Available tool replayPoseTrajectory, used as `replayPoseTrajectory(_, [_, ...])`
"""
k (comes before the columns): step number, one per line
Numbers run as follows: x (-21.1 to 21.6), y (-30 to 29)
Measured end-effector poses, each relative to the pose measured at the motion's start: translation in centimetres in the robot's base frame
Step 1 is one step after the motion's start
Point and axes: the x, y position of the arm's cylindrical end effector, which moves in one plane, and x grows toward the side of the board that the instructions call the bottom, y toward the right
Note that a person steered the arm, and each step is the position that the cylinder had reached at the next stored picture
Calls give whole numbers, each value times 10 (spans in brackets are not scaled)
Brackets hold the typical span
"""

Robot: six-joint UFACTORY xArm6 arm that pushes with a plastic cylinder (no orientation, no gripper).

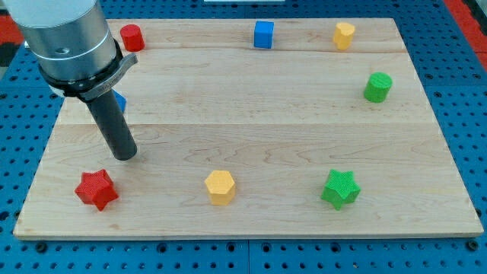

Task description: Move the yellow hexagon into the yellow heart

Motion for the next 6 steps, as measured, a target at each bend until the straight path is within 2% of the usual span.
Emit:
replayPoseTrajectory(1, [-59,45])
replayPoseTrajectory(2, [-112,131])
replayPoseTrajectory(3, [-83,183])
replayPoseTrajectory(4, [-6,216])
replayPoseTrajectory(5, [62,188])
replayPoseTrajectory(6, [76,153])
